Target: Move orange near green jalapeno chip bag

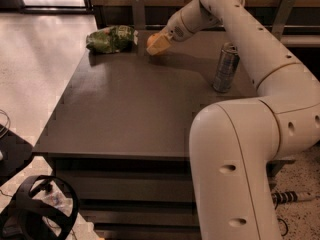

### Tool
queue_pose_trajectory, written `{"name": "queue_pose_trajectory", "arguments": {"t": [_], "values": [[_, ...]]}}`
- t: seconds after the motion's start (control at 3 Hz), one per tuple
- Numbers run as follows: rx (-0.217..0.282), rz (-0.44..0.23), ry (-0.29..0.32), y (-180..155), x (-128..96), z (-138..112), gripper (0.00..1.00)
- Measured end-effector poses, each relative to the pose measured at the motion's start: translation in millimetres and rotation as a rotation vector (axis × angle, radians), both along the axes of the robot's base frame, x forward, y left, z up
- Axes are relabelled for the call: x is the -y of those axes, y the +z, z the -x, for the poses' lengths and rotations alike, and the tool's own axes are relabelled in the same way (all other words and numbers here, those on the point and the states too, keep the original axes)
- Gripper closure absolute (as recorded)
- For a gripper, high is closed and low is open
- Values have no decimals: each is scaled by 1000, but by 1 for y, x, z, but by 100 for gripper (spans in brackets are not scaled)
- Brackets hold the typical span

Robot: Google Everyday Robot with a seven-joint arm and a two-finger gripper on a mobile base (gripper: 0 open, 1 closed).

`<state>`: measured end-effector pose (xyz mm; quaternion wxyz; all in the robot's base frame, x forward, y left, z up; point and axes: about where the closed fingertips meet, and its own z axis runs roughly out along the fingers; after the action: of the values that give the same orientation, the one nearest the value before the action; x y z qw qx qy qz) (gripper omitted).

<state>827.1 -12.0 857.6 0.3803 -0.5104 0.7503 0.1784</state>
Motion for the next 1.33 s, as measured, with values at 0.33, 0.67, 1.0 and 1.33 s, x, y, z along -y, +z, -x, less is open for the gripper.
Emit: {"name": "queue_pose_trajectory", "arguments": {"t": [0.33, 0.67, 1.0, 1.33], "values": [[-17, -10, -1, -9, -4, -2, 100], [-28, -14, -2, -14, -6, -4, 100], [-43, -24, -8, -21, -8, -6, 100], [-47, -23, -4, -24, -11, -6, 85]]}}
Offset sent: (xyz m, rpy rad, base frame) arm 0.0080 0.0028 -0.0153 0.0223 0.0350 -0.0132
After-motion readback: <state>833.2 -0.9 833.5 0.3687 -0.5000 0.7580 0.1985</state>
